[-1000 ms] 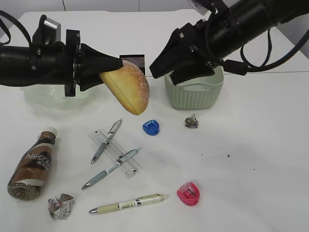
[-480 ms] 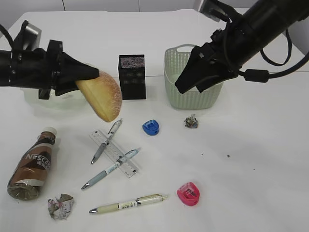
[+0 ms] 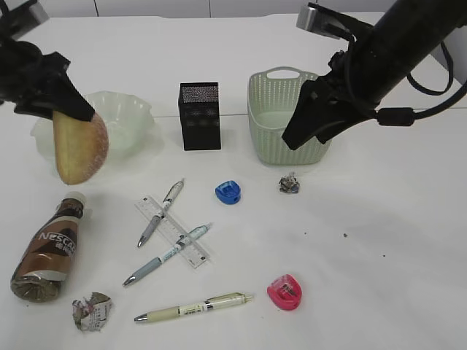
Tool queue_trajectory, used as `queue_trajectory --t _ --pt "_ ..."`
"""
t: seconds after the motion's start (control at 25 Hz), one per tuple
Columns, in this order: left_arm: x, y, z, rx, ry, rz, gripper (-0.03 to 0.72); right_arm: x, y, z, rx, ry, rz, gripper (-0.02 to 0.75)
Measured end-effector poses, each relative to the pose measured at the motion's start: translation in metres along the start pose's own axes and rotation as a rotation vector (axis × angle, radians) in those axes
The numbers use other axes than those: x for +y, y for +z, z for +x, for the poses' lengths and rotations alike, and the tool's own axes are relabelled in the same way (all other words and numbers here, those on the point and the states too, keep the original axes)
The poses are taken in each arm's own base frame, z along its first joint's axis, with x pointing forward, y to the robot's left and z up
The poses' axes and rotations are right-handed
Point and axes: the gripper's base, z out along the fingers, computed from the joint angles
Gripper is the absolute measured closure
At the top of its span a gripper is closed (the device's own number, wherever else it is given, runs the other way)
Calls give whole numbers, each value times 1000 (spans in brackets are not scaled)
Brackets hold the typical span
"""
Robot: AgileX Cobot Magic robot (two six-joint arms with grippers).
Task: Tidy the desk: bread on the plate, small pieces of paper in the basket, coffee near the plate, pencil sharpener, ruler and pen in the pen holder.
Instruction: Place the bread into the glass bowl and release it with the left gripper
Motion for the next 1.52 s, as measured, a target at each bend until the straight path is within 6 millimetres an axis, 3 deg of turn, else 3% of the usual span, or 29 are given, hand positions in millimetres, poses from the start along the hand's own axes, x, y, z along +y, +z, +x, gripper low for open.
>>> queue_trajectory --t 0.24,0.44,0.8,1.04,1.32,1.52 --pt "2 -41 -29 -42 -5 -277 491 -2 -3 -1 11 13 28 154" --pt "12 -51 -44 -159 -12 -429 491 -4 -3 1 31 21 56 153" --pt "52 -5 -64 -309 -14 -475 491 -12 -4 7 85 88 142 154" --pt "77 30 -65 -317 -27 -490 491 -12 -4 7 88 94 145 154" --pt "73 66 -67 -330 21 -482 469 -12 -4 7 88 109 147 154" --pt "73 80 -66 -324 39 -481 340 -12 -4 7 88 120 147 154"
